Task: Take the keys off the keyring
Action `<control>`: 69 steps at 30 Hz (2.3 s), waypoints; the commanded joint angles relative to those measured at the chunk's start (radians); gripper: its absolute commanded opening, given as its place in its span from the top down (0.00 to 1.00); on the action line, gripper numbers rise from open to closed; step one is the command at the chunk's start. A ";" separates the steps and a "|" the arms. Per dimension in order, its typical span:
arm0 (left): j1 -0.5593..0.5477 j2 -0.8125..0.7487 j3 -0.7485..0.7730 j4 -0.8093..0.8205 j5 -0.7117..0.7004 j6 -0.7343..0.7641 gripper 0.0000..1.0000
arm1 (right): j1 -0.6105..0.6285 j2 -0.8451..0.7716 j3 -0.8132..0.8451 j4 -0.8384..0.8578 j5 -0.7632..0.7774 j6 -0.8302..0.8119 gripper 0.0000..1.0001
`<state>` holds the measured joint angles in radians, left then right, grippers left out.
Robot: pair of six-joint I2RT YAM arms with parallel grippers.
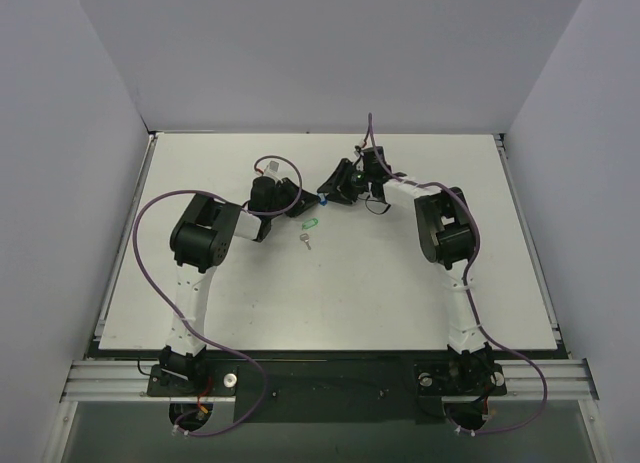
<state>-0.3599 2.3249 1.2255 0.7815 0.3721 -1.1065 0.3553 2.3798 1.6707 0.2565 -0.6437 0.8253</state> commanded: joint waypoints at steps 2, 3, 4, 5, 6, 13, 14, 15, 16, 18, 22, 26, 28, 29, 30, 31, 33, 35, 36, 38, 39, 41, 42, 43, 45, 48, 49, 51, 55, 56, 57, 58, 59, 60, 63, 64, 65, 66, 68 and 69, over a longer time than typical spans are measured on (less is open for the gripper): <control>0.007 0.031 0.014 0.030 0.034 0.005 0.76 | 0.008 0.038 0.026 0.065 -0.045 0.047 0.64; 0.009 0.034 0.014 0.036 0.039 0.005 0.76 | 0.008 0.041 0.024 0.073 -0.047 0.057 0.64; 0.009 0.036 0.014 0.041 0.044 0.005 0.76 | 0.010 0.045 0.026 0.090 -0.062 0.066 0.65; 0.010 0.037 0.014 0.045 0.047 0.004 0.76 | 0.010 0.050 0.024 0.101 -0.065 0.080 0.65; 0.010 0.039 0.015 0.050 0.051 0.002 0.76 | 0.010 0.050 0.020 0.112 -0.068 0.083 0.66; 0.015 0.034 0.012 0.064 0.060 0.000 0.76 | 0.010 0.045 0.006 0.066 -0.067 0.048 0.70; 0.015 0.034 0.011 0.064 0.059 0.000 0.76 | 0.010 0.042 0.006 0.055 -0.062 0.038 0.70; 0.016 0.034 0.012 0.065 0.060 -0.003 0.76 | 0.008 0.041 0.007 0.034 -0.059 0.019 0.71; 0.016 0.031 0.008 0.068 0.062 -0.003 0.76 | 0.008 0.038 0.006 0.024 -0.051 0.012 0.70; 0.018 0.027 0.002 0.078 0.064 -0.007 0.76 | 0.007 0.036 0.011 0.007 -0.048 -0.002 0.71; 0.019 0.019 -0.004 0.085 0.064 -0.015 0.76 | 0.005 0.041 0.012 -0.008 -0.047 -0.014 0.76; 0.019 0.019 -0.006 0.088 0.065 -0.023 0.77 | 0.004 0.042 0.015 -0.013 -0.043 -0.014 0.85; 0.019 0.017 -0.006 0.088 0.068 -0.024 0.76 | 0.004 0.041 0.014 -0.014 -0.040 -0.015 0.91; 0.019 0.016 -0.007 0.088 0.071 -0.027 0.76 | 0.002 0.042 0.015 -0.017 -0.040 -0.015 0.96; 0.019 0.013 -0.009 0.090 0.070 -0.029 0.77 | 0.002 0.042 0.017 -0.017 -0.040 -0.017 1.00; 0.019 0.011 -0.012 0.090 0.071 -0.029 0.76 | -0.001 0.039 0.020 -0.020 -0.043 -0.017 1.00; 0.021 -0.005 -0.020 0.088 0.074 -0.029 0.76 | -0.003 0.033 0.023 -0.025 -0.050 -0.018 1.00; 0.022 -0.024 -0.021 0.078 0.086 -0.027 0.72 | -0.003 0.021 0.027 -0.048 -0.051 -0.034 1.00; 0.024 -0.032 -0.021 0.059 0.094 -0.023 0.69 | -0.003 0.015 0.029 -0.075 -0.051 -0.054 1.00; 0.027 -0.059 -0.026 0.032 0.113 -0.010 0.64 | -0.001 -0.011 0.023 -0.108 -0.051 -0.086 1.00; 0.029 -0.088 -0.035 0.019 0.119 -0.004 0.63 | 0.001 -0.036 0.018 -0.118 -0.053 -0.095 1.00; 0.032 -0.137 -0.056 -0.011 0.125 0.016 0.59 | 0.002 -0.074 0.001 -0.131 -0.057 -0.107 1.00; 0.035 -0.156 -0.060 -0.046 0.137 0.026 0.57 | 0.002 -0.099 -0.008 -0.141 -0.060 -0.112 1.00; 0.036 -0.186 -0.069 -0.069 0.143 0.031 0.55 | 0.005 -0.112 -0.014 -0.151 -0.062 -0.123 1.00; 0.042 -0.255 -0.099 -0.091 0.159 0.042 0.51 | 0.008 -0.155 -0.032 -0.183 -0.062 -0.140 1.00; 0.047 -0.360 -0.155 -0.146 0.163 0.077 0.43 | 0.025 -0.237 -0.071 -0.233 -0.060 -0.164 1.00; 0.047 -0.418 -0.162 -0.193 0.162 0.100 0.41 | 0.027 -0.254 -0.077 -0.247 -0.060 -0.182 1.00; 0.047 -0.507 -0.182 -0.273 0.159 0.131 0.38 | 0.046 -0.304 -0.088 -0.333 -0.057 -0.219 1.00; 0.045 -0.715 -0.199 -0.512 0.137 0.235 0.36 | 0.088 -0.425 -0.109 -0.493 -0.037 -0.293 1.00; 0.044 -0.748 -0.201 -0.551 0.117 0.259 0.36 | 0.102 -0.465 -0.124 -0.537 -0.034 -0.302 1.00; 0.044 -0.822 -0.204 -0.633 0.105 0.298 0.35 | 0.109 -0.493 -0.132 -0.549 -0.034 -0.313 1.00; 0.044 -0.857 -0.205 -0.665 0.090 0.315 0.35 | 0.125 -0.540 -0.155 -0.575 -0.034 -0.313 1.00; 0.045 -0.928 -0.211 -0.735 0.082 0.353 0.35 | 0.132 -0.562 -0.178 -0.598 -0.033 -0.314 1.00; 0.045 -0.961 -0.213 -0.761 0.067 0.367 0.35 | 0.145 -0.606 -0.186 -0.611 -0.030 -0.316 1.00; 0.047 -1.111 -0.216 -0.939 0.062 0.451 0.37 | 0.180 -0.695 -0.238 -0.680 -0.008 -0.331 1.00; 0.047 -1.171 -0.219 -0.968 0.068 0.465 0.38 | 0.201 -0.740 -0.247 -0.700 -0.007 -0.337 1.00; 0.047 -1.200 -0.224 -1.020 0.080 0.485 0.39 | 0.211 -0.764 -0.259 -0.735 0.002 -0.354 1.00; 0.045 -1.261 -0.233 -1.034 0.085 0.494 0.41 | 0.235 -0.807 -0.267 -0.750 0.006 -0.365 1.00; 0.045 -1.352 -0.254 -1.091 0.114 0.514 0.43 | 0.267 -0.870 -0.288 -0.778 0.010 -0.370 1.00; 0.045 -1.377 -0.271 -1.100 0.141 0.522 0.42 | 0.292 -0.904 -0.298 -0.799 0.012 -0.371 1.00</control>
<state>-0.3180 1.0653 0.9966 -0.1383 0.4603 -0.6823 0.5865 1.6066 1.4078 -0.4118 -0.6525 0.4957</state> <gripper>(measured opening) 0.584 0.009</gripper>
